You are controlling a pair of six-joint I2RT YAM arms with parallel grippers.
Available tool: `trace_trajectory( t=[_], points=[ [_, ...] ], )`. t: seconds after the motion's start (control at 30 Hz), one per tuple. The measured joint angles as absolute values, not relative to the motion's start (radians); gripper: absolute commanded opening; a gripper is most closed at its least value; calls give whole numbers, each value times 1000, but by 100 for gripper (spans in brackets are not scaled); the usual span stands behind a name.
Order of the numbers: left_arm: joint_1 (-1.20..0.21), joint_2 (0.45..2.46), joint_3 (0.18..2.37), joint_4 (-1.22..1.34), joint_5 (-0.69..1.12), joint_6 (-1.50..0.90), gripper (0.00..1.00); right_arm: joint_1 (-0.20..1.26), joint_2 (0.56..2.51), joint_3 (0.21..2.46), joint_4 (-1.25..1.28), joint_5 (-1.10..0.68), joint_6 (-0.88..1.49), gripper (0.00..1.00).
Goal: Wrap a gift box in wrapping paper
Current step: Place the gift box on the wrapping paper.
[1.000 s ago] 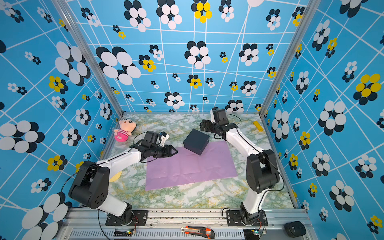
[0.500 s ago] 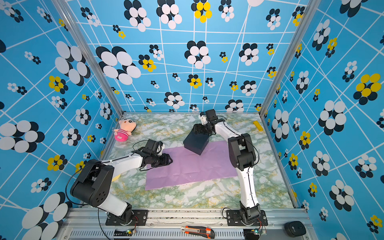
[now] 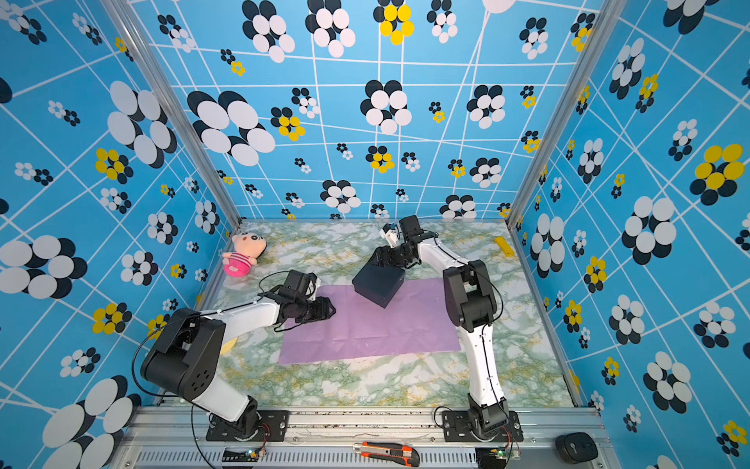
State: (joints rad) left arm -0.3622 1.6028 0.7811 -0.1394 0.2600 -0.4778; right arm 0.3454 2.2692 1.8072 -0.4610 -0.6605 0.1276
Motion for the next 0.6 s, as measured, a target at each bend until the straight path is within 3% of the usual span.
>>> trace_trajectory(
  t=[0.6],
  points=[
    [-362, 1602, 781, -139, 237, -475, 64, 425, 2279, 1766, -474, -859, 32, 64]
  ],
)
